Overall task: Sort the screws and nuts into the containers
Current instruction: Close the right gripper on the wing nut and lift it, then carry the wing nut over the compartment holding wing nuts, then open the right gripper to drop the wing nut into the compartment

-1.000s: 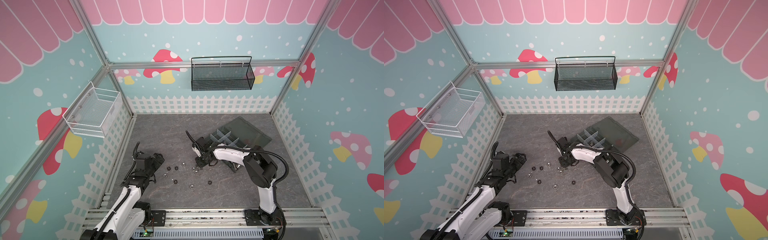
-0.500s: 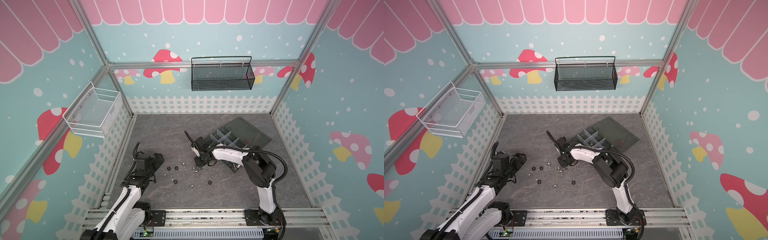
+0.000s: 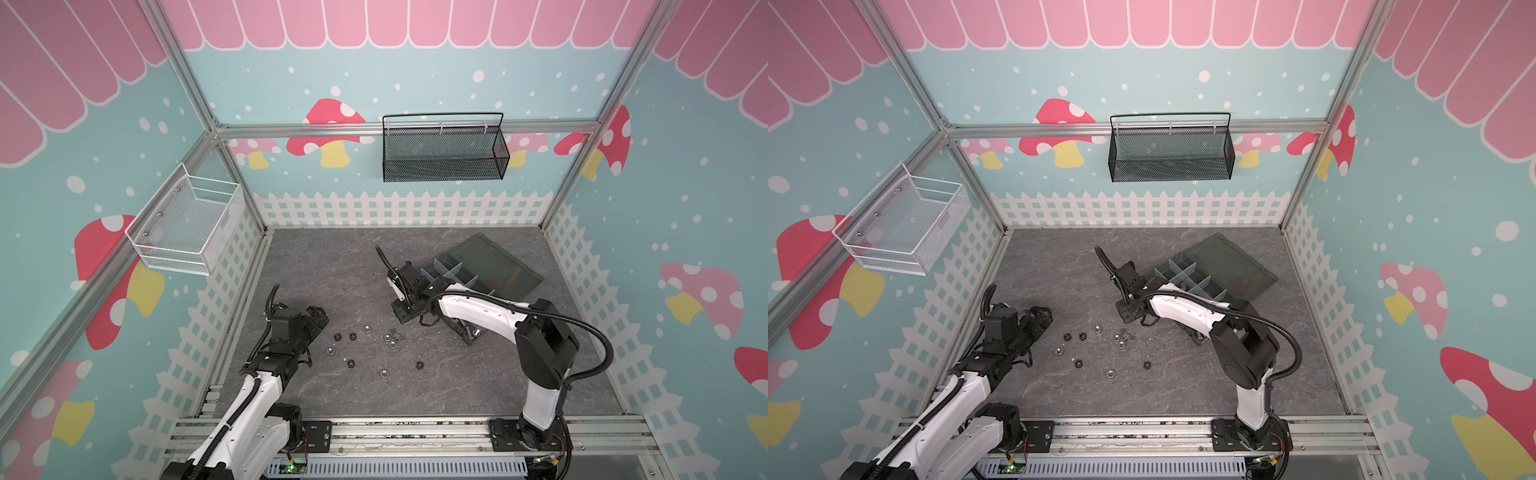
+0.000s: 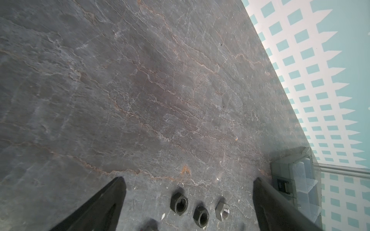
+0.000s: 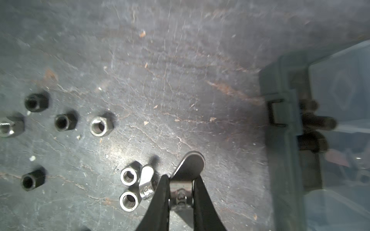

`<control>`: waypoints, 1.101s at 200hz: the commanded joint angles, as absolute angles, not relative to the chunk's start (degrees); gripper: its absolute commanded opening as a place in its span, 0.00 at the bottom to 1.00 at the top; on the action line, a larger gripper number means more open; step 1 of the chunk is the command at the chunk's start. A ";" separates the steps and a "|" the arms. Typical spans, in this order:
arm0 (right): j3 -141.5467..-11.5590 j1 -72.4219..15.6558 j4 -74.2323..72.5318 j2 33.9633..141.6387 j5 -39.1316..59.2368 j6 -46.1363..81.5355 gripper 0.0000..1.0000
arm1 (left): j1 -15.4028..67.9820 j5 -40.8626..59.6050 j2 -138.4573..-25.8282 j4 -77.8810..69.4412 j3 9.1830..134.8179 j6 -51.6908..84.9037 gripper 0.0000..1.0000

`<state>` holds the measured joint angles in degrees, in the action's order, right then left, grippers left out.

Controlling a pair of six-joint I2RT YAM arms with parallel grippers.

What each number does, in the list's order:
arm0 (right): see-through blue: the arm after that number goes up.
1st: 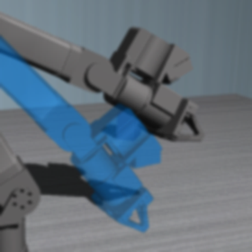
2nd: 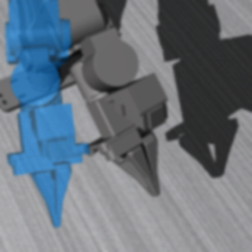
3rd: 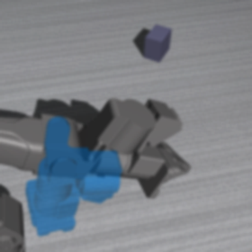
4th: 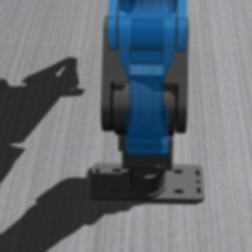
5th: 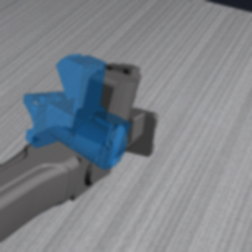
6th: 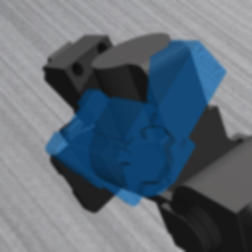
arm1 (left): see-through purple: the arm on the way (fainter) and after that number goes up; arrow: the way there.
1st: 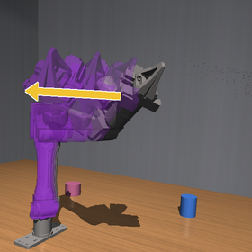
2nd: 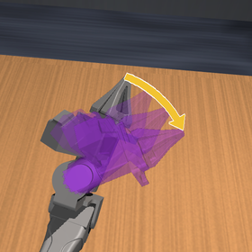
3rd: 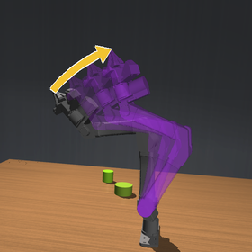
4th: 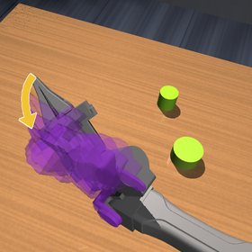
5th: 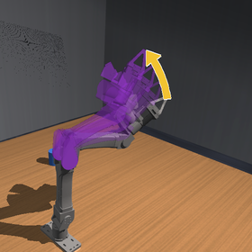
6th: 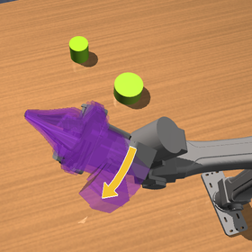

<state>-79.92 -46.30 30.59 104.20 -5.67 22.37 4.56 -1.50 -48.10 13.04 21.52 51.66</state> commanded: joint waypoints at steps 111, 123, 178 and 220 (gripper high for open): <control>-74.86 -27.16 28.45 96.63 -8.63 20.24 0.00 | 4.30 -1.95 -46.78 13.80 21.00 52.29 1.00; -75.12 -26.19 28.17 97.61 -8.32 19.83 0.00 | 4.31 -1.99 -46.85 13.84 21.09 52.29 1.00; -77.14 -23.52 27.16 102.84 -5.91 18.19 0.00 | 4.26 -1.97 -47.18 13.89 21.53 52.12 1.00; -78.71 -22.90 26.77 105.92 -5.35 17.50 0.00 | 4.30 -2.19 -47.07 14.03 21.62 52.13 1.00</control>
